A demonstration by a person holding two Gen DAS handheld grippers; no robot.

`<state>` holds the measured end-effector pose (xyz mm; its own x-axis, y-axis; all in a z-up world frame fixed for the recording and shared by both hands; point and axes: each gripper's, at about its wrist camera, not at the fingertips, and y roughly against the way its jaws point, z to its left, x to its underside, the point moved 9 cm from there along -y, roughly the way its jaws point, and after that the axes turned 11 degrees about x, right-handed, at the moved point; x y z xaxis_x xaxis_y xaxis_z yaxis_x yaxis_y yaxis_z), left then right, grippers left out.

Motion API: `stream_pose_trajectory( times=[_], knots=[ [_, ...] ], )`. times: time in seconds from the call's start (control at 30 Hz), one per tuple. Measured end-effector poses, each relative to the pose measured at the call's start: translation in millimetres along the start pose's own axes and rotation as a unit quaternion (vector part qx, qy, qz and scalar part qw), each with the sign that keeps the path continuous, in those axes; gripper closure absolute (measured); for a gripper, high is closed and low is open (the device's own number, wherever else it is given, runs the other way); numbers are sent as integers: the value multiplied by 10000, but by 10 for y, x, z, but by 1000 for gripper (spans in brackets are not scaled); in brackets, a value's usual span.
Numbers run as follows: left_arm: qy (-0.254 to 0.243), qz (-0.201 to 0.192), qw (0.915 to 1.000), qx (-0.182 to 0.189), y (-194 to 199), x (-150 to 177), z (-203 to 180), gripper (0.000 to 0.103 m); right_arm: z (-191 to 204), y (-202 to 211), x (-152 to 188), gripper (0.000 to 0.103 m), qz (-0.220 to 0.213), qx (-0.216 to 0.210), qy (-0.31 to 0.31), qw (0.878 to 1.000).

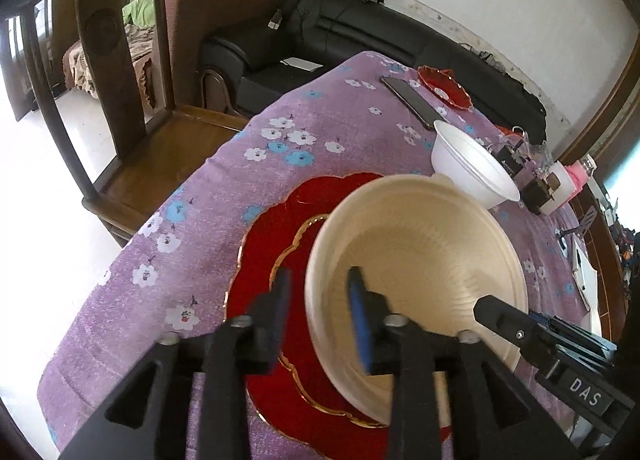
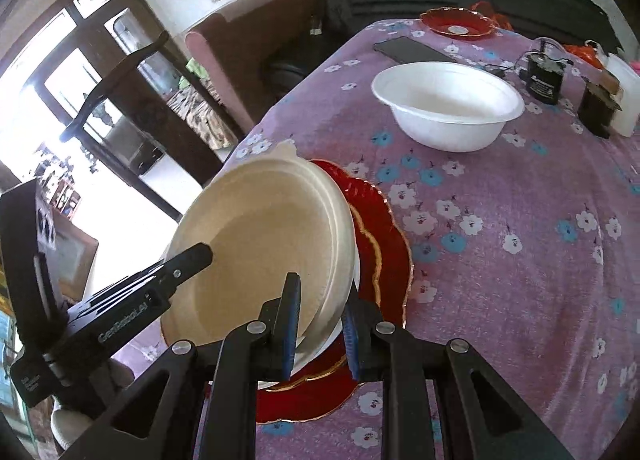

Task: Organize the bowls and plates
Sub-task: 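Carry the beige bowl onto the plate stack and open the right tool, then lift the right tool away and move toward the white plate by the phone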

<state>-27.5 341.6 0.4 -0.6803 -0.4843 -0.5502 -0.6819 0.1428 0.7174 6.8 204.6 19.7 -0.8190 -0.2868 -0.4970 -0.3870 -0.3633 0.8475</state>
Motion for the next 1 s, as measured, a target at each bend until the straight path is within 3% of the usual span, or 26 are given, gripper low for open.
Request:
stream_pose_trajectory(
  times=[0.1, 0.17, 0.23, 0.63, 1.0],
  knots=[
    [-3, -160, 9999, -24, 98, -25, 11, 62, 16, 38, -11, 74, -106, 20, 12, 9999],
    [-15, -246, 9997, -20, 173, -29, -2, 57, 20, 84, -28, 52, -270, 108, 47, 9996],
    [-67, -321, 9995, -24, 244, -26, -29, 56, 18, 127, -46, 36, -449, 233, 104, 9987],
    [-260, -709, 9968, 272, 689, 32, -305, 47, -155, 541, -21, 35, -958, 260, -59, 9950],
    [-1148, -1280, 9841, 434, 1294, 128, -915, 39, -503, 1060, 153, 35, -1293, 326, -336, 9905]
  ],
)
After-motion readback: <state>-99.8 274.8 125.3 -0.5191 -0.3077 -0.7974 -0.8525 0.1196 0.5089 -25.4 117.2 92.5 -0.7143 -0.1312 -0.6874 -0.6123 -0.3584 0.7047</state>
